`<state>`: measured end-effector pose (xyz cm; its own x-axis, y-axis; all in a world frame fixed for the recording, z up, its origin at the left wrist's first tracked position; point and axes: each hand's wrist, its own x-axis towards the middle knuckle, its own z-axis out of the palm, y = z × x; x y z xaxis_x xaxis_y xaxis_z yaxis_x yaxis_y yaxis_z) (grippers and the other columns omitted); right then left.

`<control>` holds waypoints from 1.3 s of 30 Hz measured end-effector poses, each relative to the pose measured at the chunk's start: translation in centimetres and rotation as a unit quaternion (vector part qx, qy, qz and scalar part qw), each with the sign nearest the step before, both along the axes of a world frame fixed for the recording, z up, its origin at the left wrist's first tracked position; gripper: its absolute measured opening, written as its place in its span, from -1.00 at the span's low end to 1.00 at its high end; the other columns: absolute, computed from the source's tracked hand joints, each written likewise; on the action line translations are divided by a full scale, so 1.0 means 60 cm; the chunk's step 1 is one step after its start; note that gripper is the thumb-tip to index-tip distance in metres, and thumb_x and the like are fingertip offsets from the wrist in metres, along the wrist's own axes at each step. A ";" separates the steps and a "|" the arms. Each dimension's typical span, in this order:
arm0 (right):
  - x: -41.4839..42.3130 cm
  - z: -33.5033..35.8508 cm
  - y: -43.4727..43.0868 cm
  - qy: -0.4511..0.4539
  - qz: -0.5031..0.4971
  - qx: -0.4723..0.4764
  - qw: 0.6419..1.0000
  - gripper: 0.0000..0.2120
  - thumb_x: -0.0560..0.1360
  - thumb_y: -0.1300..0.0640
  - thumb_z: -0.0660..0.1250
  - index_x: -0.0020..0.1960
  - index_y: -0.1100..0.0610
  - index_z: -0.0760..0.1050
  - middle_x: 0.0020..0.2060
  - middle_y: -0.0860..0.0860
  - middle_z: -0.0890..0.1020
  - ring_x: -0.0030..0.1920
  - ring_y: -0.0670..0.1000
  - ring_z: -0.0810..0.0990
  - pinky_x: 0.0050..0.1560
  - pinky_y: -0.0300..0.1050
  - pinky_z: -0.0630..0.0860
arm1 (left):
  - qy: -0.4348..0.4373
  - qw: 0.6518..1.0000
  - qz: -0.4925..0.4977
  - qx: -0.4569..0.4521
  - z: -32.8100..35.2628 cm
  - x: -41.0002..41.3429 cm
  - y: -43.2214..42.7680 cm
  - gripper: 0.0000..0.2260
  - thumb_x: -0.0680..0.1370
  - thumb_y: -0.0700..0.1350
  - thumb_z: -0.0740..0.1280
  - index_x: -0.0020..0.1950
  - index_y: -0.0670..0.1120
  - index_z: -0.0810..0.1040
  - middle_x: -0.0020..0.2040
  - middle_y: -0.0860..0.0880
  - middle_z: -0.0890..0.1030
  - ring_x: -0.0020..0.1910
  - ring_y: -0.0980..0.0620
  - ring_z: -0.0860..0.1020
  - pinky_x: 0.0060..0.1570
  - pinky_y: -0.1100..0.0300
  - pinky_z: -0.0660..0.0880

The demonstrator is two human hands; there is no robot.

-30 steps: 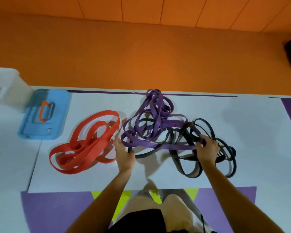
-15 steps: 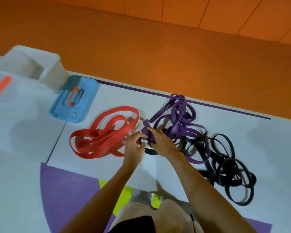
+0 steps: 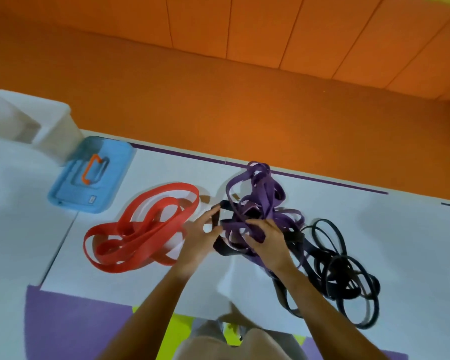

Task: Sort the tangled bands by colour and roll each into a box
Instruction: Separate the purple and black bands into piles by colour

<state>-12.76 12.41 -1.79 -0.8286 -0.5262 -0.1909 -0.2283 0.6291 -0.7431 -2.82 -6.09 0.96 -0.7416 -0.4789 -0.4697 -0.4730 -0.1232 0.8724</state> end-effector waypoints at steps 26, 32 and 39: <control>-0.080 0.112 0.067 -0.314 -0.087 -0.219 0.920 -0.88 0.63 0.14 0.45 0.11 0.17 0.58 -0.12 0.23 0.71 -0.37 0.18 0.67 -0.27 0.08 0.69 | -0.151 0.969 -0.137 -0.139 -0.100 -0.113 0.098 -0.17 0.43 0.52 0.36 0.51 0.00 0.38 0.48 -0.15 0.43 0.48 -0.25 0.42 0.42 -0.24 0.45; -0.140 0.113 0.082 -0.361 -0.084 -0.248 0.895 -0.93 0.66 0.12 0.40 0.12 0.06 0.64 0.05 0.22 0.71 -0.10 0.23 0.76 -0.36 -0.03 0.66 | -0.158 0.977 -0.064 -0.128 -0.098 -0.140 0.113 -0.43 0.52 0.29 0.44 0.31 -0.07 0.41 0.24 -0.13 0.55 0.20 -0.20 0.58 0.22 -0.20 0.57; -0.225 0.097 0.080 -0.287 -0.145 -0.261 0.910 -0.78 0.65 0.11 0.41 0.27 0.13 0.59 0.20 0.10 0.71 0.13 0.12 0.75 0.03 0.22 0.72 | -0.114 0.938 -0.233 -0.230 -0.099 -0.115 0.106 -0.62 0.63 -0.07 0.41 0.39 -0.06 0.39 0.04 -0.11 0.69 0.00 -0.07 0.70 -0.15 0.30 0.53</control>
<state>-26.29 17.20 4.00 -0.7891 -0.4445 -0.4239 0.4120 0.1286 -0.9020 -9.72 0.30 -4.96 -0.8257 -0.3190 -0.4652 -0.5633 0.5073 0.6521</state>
